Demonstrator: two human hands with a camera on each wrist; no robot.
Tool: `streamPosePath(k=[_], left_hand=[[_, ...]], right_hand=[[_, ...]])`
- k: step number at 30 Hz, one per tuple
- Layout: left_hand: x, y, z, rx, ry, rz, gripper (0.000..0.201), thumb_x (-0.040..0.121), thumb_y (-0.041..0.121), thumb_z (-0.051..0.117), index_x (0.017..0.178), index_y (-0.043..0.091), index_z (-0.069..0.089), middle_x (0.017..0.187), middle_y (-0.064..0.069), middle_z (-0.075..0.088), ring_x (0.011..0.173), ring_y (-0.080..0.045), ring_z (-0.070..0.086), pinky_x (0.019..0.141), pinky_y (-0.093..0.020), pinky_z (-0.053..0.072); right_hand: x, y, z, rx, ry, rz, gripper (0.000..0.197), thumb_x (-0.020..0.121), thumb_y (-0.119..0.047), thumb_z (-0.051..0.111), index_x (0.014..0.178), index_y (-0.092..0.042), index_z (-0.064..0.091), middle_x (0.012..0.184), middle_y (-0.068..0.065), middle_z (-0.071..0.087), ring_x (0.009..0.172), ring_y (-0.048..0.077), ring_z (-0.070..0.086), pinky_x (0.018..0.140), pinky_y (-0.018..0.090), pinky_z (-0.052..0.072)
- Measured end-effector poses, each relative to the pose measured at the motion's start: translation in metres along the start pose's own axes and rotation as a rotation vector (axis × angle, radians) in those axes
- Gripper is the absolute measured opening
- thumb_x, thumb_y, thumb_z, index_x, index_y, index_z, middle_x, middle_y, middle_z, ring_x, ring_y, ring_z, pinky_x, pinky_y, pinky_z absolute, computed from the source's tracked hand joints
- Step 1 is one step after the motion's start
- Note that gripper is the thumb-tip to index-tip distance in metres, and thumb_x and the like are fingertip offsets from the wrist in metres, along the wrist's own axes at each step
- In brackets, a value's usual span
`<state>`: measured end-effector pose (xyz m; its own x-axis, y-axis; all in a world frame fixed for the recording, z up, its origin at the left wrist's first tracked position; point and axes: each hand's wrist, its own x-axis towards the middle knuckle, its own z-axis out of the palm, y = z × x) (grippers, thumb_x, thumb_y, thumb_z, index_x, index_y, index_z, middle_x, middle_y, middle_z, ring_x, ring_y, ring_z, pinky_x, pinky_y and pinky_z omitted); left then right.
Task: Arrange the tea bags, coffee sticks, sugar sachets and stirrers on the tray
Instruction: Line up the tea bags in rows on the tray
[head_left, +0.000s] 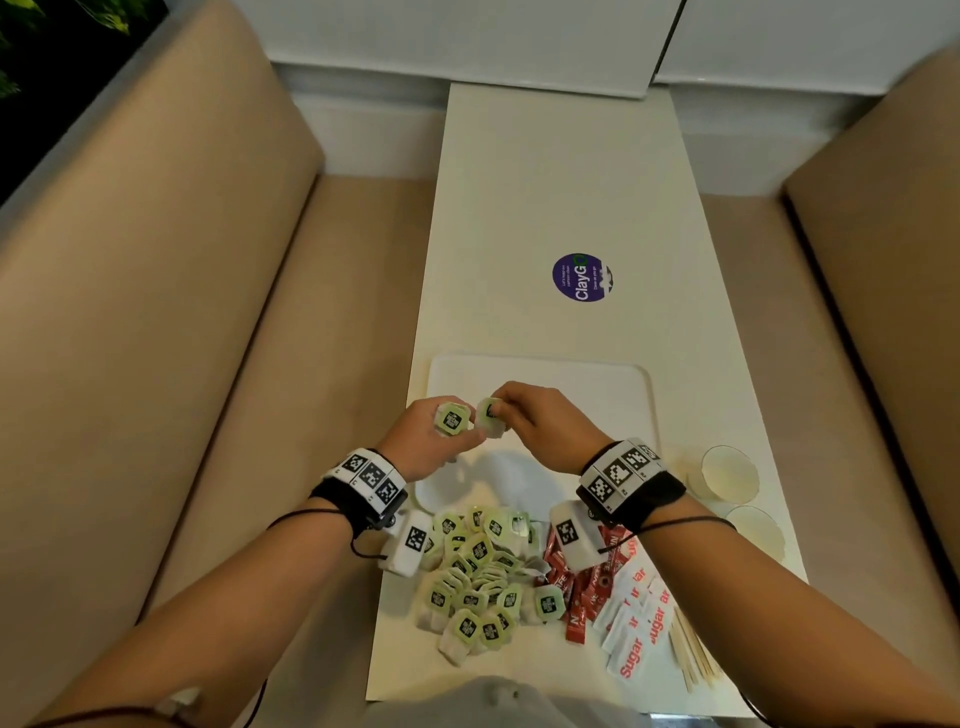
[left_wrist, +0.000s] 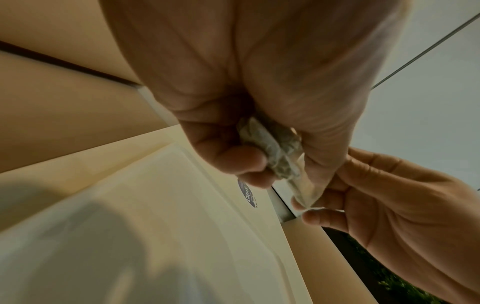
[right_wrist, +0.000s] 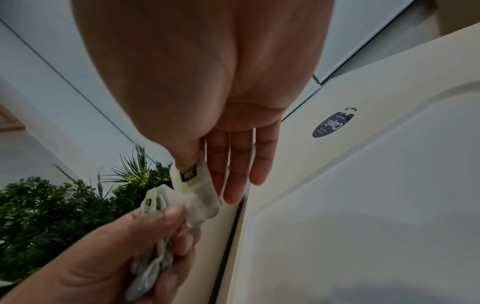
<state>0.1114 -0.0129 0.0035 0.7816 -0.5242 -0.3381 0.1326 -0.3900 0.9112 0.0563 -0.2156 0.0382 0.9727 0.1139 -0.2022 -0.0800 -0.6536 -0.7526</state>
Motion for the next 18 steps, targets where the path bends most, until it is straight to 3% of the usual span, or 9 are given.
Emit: streamPosePath(k=[5,10,13,18], left_hand=[[0.018,-0.003,-0.009,0.007,0.031,-0.027,0.014,0.086,0.019,0.076,0.074,0.019,0.069,0.059,0.002,0.06,0.054,-0.016,0.054,0.053,-0.03,0.045],[0.035,-0.015,-0.018,0.017,0.079,-0.034,0.016,0.089,0.022,0.074,0.079,0.01,0.069,0.06,-0.001,0.059,0.054,-0.015,0.053,0.054,-0.032,0.045],[0.046,-0.02,-0.023,0.0,0.106,-0.047,0.013,0.089,0.02,0.074,0.082,0.009,0.07,0.058,-0.001,0.059,0.051,-0.015,0.053,0.051,-0.03,0.044],[0.066,-0.026,-0.031,-0.005,0.134,-0.061,0.012,0.088,0.021,0.076,0.08,0.014,0.07,0.058,0.003,0.061,0.051,-0.013,0.054,0.05,-0.027,0.043]], right_hand=[[0.02,0.008,0.006,0.003,-0.019,-0.027,0.022,0.107,-0.029,0.046,0.105,-0.018,0.066,0.088,-0.001,0.07,0.079,0.019,0.063,0.074,0.039,0.052],[0.037,0.019,0.016,0.138,0.02,0.017,0.019,0.104,-0.033,0.052,0.117,-0.022,0.062,0.093,-0.004,0.072,0.082,0.01,0.068,0.078,0.031,0.055],[0.046,0.029,0.023,0.177,0.024,0.082,0.026,0.102,-0.032,0.055,0.126,-0.022,0.059,0.095,-0.004,0.073,0.08,0.006,0.069,0.078,0.031,0.058],[0.064,0.038,0.035,0.203,0.005,0.124,0.009,0.102,-0.032,0.056,0.103,-0.028,0.063,0.087,-0.005,0.072,0.078,0.01,0.069,0.066,0.025,0.055]])
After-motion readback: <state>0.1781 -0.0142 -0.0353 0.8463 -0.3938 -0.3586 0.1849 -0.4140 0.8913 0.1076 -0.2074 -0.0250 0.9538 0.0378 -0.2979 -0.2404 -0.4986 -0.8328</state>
